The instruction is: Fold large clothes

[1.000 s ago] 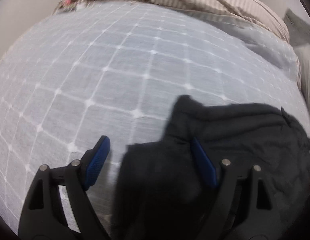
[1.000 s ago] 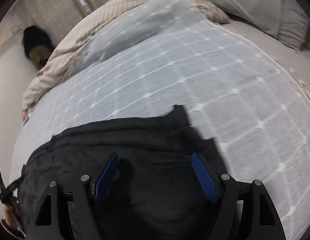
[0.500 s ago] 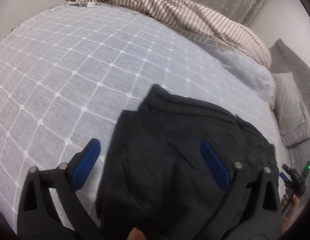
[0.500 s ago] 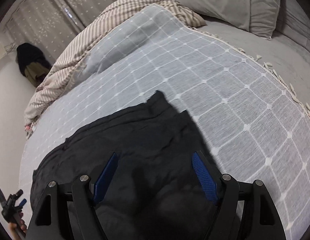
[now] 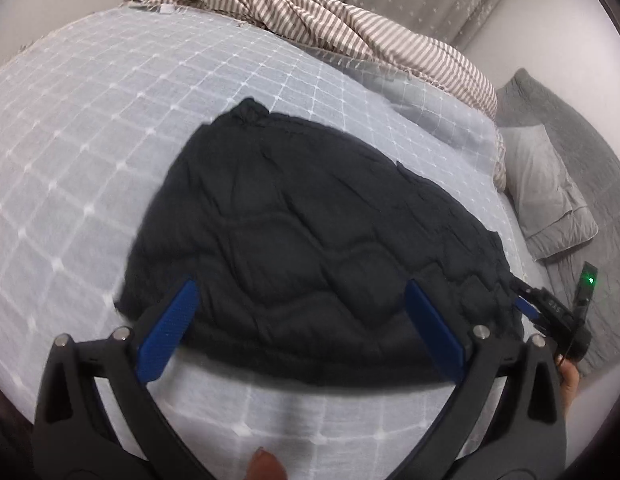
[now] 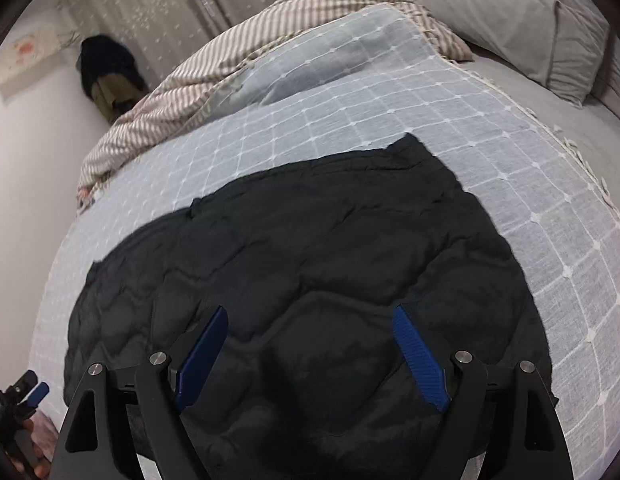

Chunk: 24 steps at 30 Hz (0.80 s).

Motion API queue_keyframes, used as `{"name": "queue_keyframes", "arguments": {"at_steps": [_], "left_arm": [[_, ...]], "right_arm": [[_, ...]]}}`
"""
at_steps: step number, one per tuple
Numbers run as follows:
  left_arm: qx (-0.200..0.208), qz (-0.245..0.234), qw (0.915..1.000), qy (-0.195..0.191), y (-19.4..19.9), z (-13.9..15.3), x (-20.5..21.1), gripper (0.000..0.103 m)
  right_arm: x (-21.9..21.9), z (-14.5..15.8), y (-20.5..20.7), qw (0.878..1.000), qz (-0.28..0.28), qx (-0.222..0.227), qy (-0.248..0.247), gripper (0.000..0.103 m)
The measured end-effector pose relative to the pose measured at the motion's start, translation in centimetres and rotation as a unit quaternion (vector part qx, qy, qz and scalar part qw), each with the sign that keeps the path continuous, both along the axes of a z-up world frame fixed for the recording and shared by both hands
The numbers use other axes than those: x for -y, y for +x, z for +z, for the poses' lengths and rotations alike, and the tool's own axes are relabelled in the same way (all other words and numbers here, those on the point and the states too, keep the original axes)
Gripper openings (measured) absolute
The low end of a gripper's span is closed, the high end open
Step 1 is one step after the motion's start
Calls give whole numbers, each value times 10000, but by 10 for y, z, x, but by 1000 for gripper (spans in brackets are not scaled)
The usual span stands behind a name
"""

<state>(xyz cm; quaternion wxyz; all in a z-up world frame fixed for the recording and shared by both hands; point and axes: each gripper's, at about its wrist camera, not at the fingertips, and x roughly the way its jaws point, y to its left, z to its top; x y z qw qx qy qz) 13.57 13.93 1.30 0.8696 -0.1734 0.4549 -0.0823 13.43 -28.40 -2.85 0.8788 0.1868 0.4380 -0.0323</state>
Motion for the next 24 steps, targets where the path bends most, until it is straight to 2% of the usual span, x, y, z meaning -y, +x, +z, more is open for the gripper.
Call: {"name": "queue_keyframes", "arguments": {"at_steps": [2, 5, 7, 8, 11, 12, 16, 24], "left_arm": [[-117, -8, 9999, -91, -13, -11, 8, 103], [-157, -112, 9996, 217, -24, -21, 24, 103], [-181, -203, 9993, 266, -27, -29, 33, 103], [-238, -215, 9993, 173, -27, -33, 36, 103], [-678, -206, 9964, -463, -25, -56, 42, 102], [-737, -184, 9958, -509, -25, -61, 45, 102], [-635, 165, 9974, -301, -24, -71, 50, 102], [-397, 879, 9927, -721, -16, -81, 29, 102]], "right_arm": [[-9, -4, 2, 9999, 140, -59, -71, 86], [-21, -11, 3, 9993, 240, -146, -243, 86], [-29, -13, 3, 9983, 333, -102, -473, 86], [-34, -13, 3, 9974, 398, -53, -603, 86], [-52, -14, 2, 9926, 708, 26, -991, 86], [-56, -14, 3, 9916, 759, 25, -1046, 86], [-62, -19, 5, 9898, 853, -18, -1143, 86], [-61, -22, 6, 9889, 875, -11, -1204, 86]]}}
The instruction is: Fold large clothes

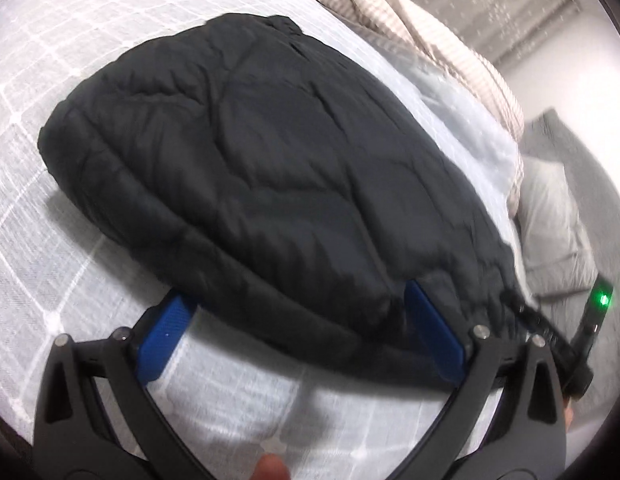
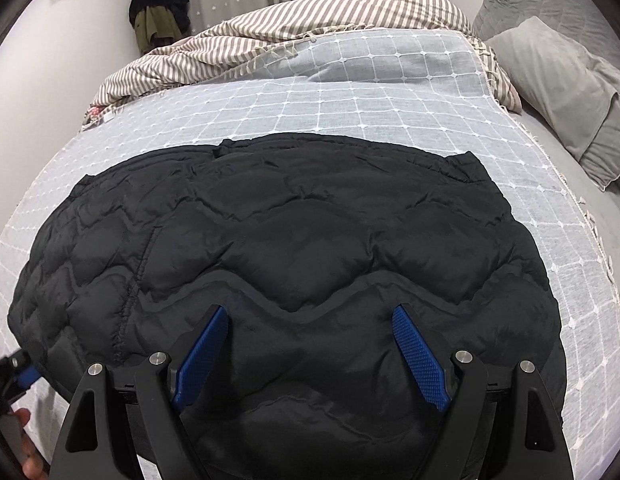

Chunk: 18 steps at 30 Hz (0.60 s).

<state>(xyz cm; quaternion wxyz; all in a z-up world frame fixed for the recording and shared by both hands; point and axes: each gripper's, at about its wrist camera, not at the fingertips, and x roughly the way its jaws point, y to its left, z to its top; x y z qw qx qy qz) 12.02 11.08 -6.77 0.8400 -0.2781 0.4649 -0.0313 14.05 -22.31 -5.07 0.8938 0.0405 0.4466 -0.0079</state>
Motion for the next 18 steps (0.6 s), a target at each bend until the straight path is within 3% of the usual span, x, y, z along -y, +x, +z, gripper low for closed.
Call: {"name": "queue_keyframes", "arguments": {"at_steps": [8, 13, 15, 17, 18], "left_arm": [[272, 638, 9933, -925, 4, -20, -26, 102], [432, 1115, 9871, -1064, 16, -30, -33, 97], [459, 1198, 9863, -1039, 22, -29, -34, 89], [468, 1148, 9861, -1107, 27, -28, -37, 63], [475, 1136, 9862, -1109, 29, -26, -39, 57]], "right_arm": [[0, -1, 2, 9999, -64, 106, -11, 86], [-4, -1, 3, 9998, -26, 212, 8, 86], [-6, -1, 3, 9997, -1, 236, -24, 86], [-8, -3, 4, 9996, 45, 282, -69, 86], [-8, -3, 4, 9995, 55, 316, -81, 86]]}}
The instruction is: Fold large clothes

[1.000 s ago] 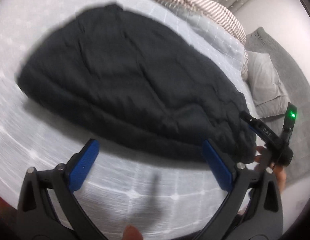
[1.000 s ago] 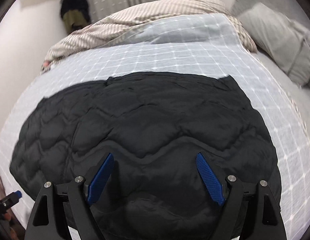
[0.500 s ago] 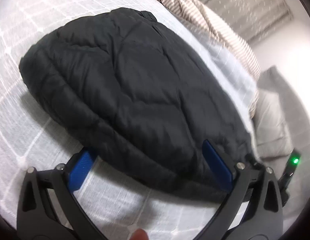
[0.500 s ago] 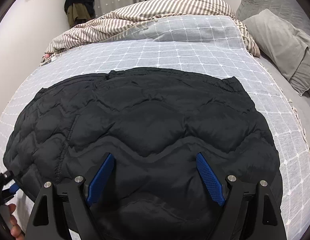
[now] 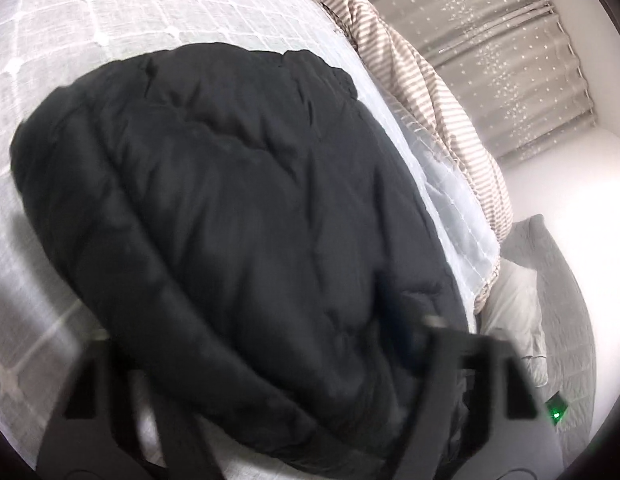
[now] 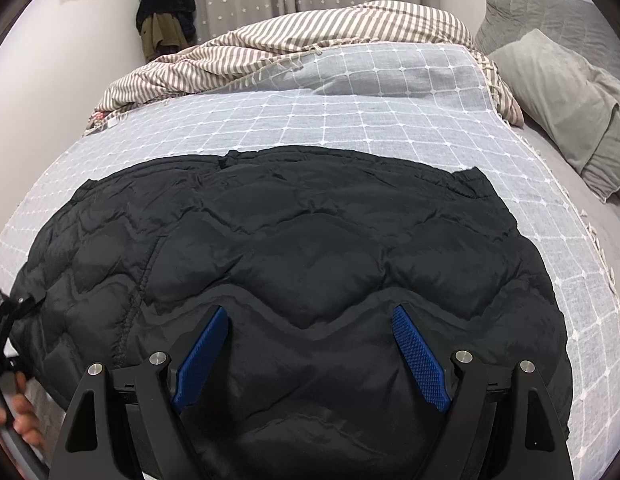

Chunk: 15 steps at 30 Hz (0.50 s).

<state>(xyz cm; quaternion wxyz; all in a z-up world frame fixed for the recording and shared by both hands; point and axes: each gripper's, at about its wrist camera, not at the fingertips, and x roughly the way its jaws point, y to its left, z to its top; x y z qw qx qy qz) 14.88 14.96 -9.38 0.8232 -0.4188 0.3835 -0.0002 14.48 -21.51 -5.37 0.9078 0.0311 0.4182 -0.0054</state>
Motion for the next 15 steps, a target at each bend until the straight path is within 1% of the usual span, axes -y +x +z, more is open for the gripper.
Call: {"name": "queue_keyframes", "arguments": {"at_steps": [1, 2, 4, 5, 8, 11, 13, 15], "left_arm": [[63, 10, 10000, 10, 0, 4, -3, 45], [128, -2, 9999, 29, 0, 9, -4, 36], [255, -21, 9996, 130, -3, 21, -7, 28], [341, -36, 9991, 241, -4, 29, -7, 25], [656, -82, 9955, 674, -4, 58, -1, 22], [1025, -133, 9885, 1106, -7, 88, 7, 22], [1299, -214, 9813, 1405, -9, 108, 14, 21], [1599, -400, 9695, 1813, -12, 130, 26, 21]], "right_arm": [[0, -1, 1, 10000, 6, 32, -3, 86], [-1, -1, 1, 10000, 17, 40, 2, 86], [-2, -2, 1, 10000, 50, 59, 54, 86], [-3, -2, 1, 9999, 67, 65, 73, 86], [-11, -3, -1, 9995, 262, 68, 185, 86], [-20, -4, -1, 9982, 515, 28, 291, 86], [-27, -7, 0, 9968, 705, -14, 381, 86], [-34, -11, 2, 9952, 862, -73, 459, 86]]}}
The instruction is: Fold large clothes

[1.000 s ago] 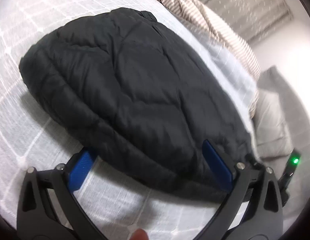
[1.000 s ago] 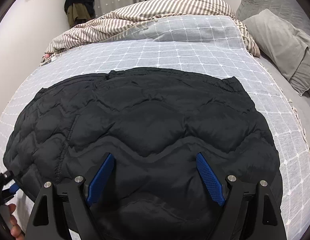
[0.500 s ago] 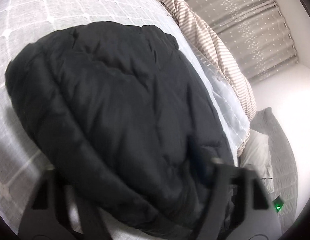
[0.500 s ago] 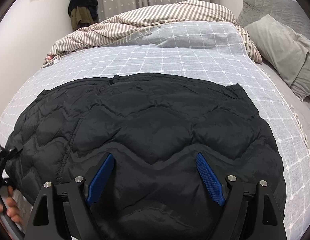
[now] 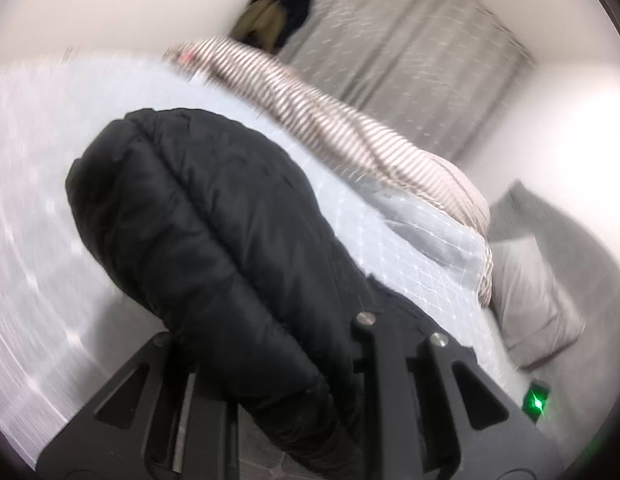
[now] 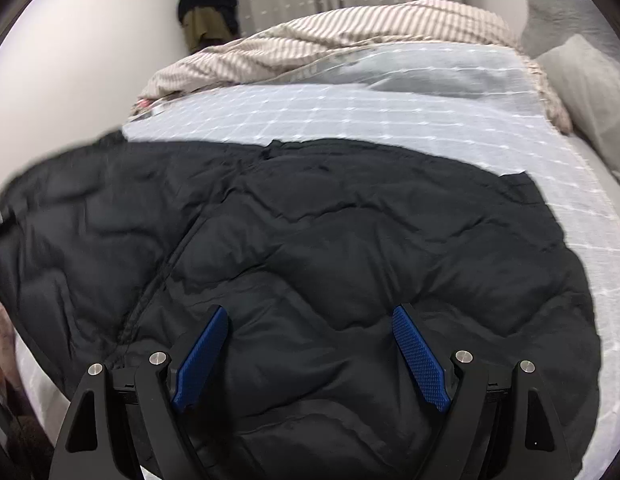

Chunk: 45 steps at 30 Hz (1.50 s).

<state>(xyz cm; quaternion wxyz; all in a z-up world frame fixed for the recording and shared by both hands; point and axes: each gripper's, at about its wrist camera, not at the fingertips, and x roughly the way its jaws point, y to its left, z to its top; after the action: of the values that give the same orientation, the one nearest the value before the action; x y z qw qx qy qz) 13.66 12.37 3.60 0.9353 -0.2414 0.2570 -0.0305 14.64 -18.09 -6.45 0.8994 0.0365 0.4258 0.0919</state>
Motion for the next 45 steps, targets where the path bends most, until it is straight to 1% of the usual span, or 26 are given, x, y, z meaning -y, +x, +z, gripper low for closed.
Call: {"name": "queue_keyframes", "arguments": {"at_steps": [3, 4, 5, 6, 8, 11, 13, 15, 16, 17, 19, 21, 24, 26, 28, 29, 30, 32, 33, 34, 36, 38, 41, 43, 45], "left_arm": [[368, -417, 9971, 524, -3, 24, 28, 21], [454, -544, 9951, 693, -4, 29, 38, 21], [579, -736, 9914, 919, -4, 36, 53, 21], [660, -897, 9883, 1046, -6, 39, 62, 21], [771, -1241, 9813, 1255, -5, 46, 84, 22], [794, -1742, 9720, 1364, 1, 50, 116, 22], [804, -1969, 9659, 1479, 4, 48, 134, 23], [783, -2222, 9583, 1618, 6, 45, 152, 23], [774, -2323, 9554, 1654, 5, 43, 158, 24], [749, -2502, 9501, 1706, 7, 40, 169, 26], [697, -2790, 9411, 1779, 8, 35, 186, 28], [571, -3130, 9299, 1846, 7, 27, 203, 31], [335, -3658, 9091, 1965, 5, 10, 223, 36], [35, -4117, 8890, 2004, 6, -7, 239, 44], [-300, -4482, 8695, 2053, 8, -27, 253, 49], [-368, -4578, 8635, 2081, 7, -34, 257, 54], [-400, -4685, 8564, 2134, 5, -43, 261, 57], [-357, -4831, 8461, 2222, 1, -51, 266, 65], [-352, -4906, 8413, 2244, -1, -53, 267, 67], [-354, -4961, 8374, 2265, -4, -53, 266, 69], [-377, -5043, 8337, 2218, -5, -49, 262, 72], [-449, -5136, 8329, 2013, -5, -39, 254, 77], [-486, -5277, 8314, 1671, -15, -27, 249, 79], [-423, -5366, 8292, 1510, -23, -14, 241, 79], [-307, -5438, 8259, 1456, -32, -7, 230, 79]], "right_arm": [[-8, -8, 4, 9999, 121, -72, 45, 89], [-11, -11, 5, 9998, 149, -95, 38, 91], [-12, -12, 7, 9998, 173, -115, 41, 91], [-12, -14, 8, 9997, 203, -130, 71, 92], [-12, -16, 11, 9993, 258, -161, 198, 92], [-3, -15, 12, 9980, 275, -181, 531, 92], [15, -10, 14, 9933, 235, -273, 1094, 91], [38, -5, 15, 9838, 61, -342, 1759, 91], [50, -2, 14, 9782, -78, -341, 2046, 91], [70, 2, 12, 9699, -326, -303, 2394, 91], [98, 6, 8, 9601, -681, -193, 2707, 91], [131, 12, 1, 9512, -1037, -3, 2906, 91], [171, 15, -10, 9374, -1538, 148, 3120, 91], [190, 14, -14, 9308, -1767, 149, 3195, 91], [210, 12, -19, 9242, -2044, 106, 3223, 91], [211, 12, -20, 9233, -2174, 60, 3166, 91], [216, 11, -22, 9229, -2289, 26, 3096, 91], [224, 10, -25, 9234, -2418, -16, 2979, 91], [228, 11, -27, 9246, -2471, -67, 2897, 91], [233, 11, -30, 9243, -2541, -63, 2847, 91], [239, 13, -34, 9226, -2594, 3, 2857, 91], [240, 17, -37, 9181, -2596, 120, 2993, 91], [252, 21, -46, 9096, -2511, 302, 3298, 91], [254, 28, -54, 9018, -2421, 416, 3556, 91], [257, 32, -54, 8994, -2299, 438, 3693, 91]]}}
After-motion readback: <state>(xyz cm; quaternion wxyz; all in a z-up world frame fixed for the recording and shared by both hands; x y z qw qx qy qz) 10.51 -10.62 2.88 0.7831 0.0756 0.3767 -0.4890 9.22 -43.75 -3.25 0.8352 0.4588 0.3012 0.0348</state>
